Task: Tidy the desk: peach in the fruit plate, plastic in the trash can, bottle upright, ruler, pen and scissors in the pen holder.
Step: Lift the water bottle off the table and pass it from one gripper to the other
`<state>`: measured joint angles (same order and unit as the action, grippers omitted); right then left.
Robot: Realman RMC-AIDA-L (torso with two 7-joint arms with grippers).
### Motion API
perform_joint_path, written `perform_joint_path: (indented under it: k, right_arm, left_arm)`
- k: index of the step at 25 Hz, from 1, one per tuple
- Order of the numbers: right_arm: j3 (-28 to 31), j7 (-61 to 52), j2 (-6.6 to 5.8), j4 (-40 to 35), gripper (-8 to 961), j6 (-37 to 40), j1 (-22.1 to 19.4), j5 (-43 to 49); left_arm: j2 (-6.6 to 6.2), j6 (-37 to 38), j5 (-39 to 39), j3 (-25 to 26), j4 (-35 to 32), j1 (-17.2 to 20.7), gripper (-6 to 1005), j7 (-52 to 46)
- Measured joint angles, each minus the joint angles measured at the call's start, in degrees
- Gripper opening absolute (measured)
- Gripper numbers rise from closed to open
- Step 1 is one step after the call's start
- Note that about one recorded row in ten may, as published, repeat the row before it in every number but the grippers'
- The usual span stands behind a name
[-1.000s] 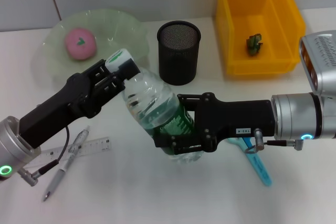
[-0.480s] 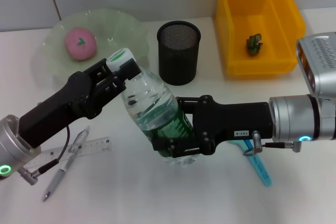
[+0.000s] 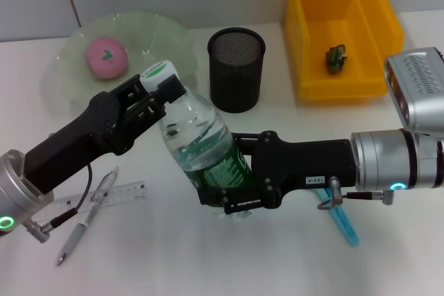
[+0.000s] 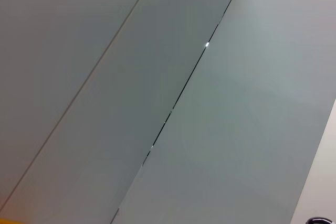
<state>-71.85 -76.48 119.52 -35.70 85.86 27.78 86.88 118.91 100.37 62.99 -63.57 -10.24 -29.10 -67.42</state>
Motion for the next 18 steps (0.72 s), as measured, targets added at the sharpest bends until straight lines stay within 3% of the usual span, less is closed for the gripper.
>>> perform_joint_path:
  k: [18]
  right_arm:
    - [0.35,-0.44,-0.45,-0.79,824,1.72,-1.82,-1.61]
  left_arm:
    - [-0.22,0.24,0.02,0.41,-0.19,0.25,444,0.51]
